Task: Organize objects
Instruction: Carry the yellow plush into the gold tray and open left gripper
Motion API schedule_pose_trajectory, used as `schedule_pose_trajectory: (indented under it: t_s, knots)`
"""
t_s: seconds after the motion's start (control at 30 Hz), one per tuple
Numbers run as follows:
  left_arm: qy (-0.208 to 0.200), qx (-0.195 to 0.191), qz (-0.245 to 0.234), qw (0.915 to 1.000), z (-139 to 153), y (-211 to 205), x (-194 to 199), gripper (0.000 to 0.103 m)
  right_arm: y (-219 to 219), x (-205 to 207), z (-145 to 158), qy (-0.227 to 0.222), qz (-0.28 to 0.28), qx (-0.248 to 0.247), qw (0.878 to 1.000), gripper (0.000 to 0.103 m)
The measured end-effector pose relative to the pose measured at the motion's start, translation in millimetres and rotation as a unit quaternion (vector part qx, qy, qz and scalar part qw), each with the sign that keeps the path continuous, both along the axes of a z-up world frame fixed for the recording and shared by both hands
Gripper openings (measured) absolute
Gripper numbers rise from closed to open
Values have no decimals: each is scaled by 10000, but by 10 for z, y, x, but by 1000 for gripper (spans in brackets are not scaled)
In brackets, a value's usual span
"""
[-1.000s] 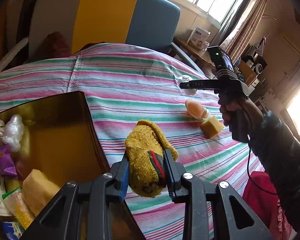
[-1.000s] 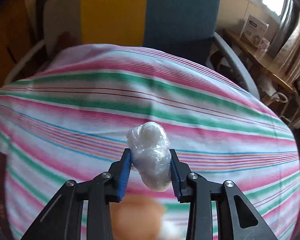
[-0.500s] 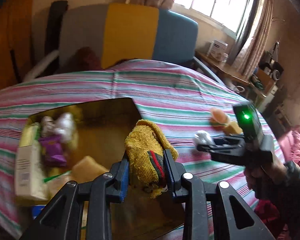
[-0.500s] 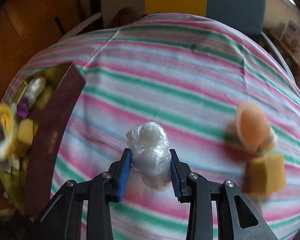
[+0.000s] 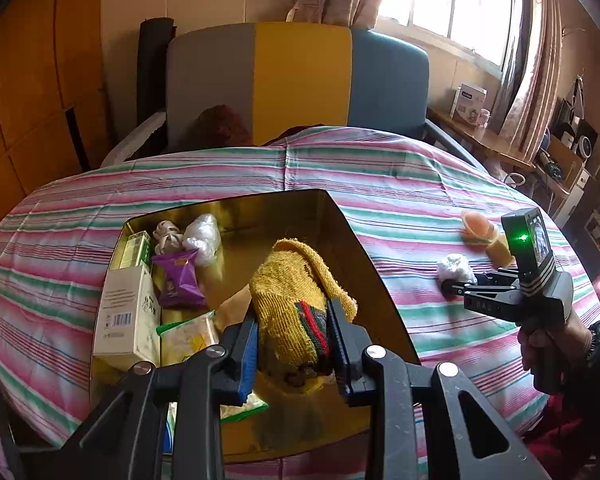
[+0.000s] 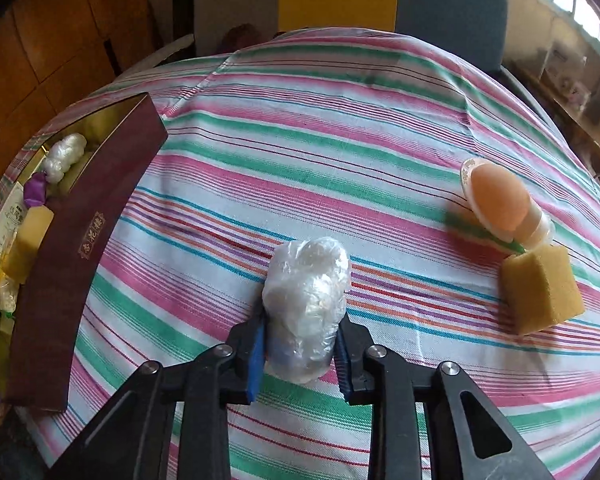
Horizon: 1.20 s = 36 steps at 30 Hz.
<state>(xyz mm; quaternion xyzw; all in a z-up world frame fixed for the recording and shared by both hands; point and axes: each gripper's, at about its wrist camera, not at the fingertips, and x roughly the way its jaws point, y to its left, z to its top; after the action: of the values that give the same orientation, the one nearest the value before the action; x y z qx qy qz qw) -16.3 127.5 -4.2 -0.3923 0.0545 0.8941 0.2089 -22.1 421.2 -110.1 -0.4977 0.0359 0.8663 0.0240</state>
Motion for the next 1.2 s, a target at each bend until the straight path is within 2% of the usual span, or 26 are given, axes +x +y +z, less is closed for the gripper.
schedule_pose_trajectory:
  t_s: [0.37, 0.53, 0.67, 0.77, 0.93, 1.1, 1.2]
  knots:
    - [-165, -67, 78, 9998, -120, -54, 24, 30, -38, -38, 3, -23, 73, 121, 9999, 29]
    - [-471, 438, 193, 9977, -137, -264, -77, 30, -43, -40, 2, -27, 78, 141, 9999, 29]
    - [-822, 1004, 440, 9906, -137, -515, -272, 30, -51, -50, 4, -38, 84, 168, 9998, 29]
    - [-874, 1137, 472, 9885, -107, -544, -421, 30, -59, -56, 4, -46, 88, 191, 9998, 29]
    - [-944, 1059, 386, 9891, -166, -342, -823, 30, -61, -69, 2, -54, 122, 209, 9997, 29]
    - [-1094, 822, 380, 9899, -343, -78, -1310, 30, -49, -73, 1, -53, 121, 183, 9997, 29]
    - [-1157, 545, 457, 9907, -493, 40, -1560, 33, -46, -73, 0, -51, 118, 175, 9998, 29]
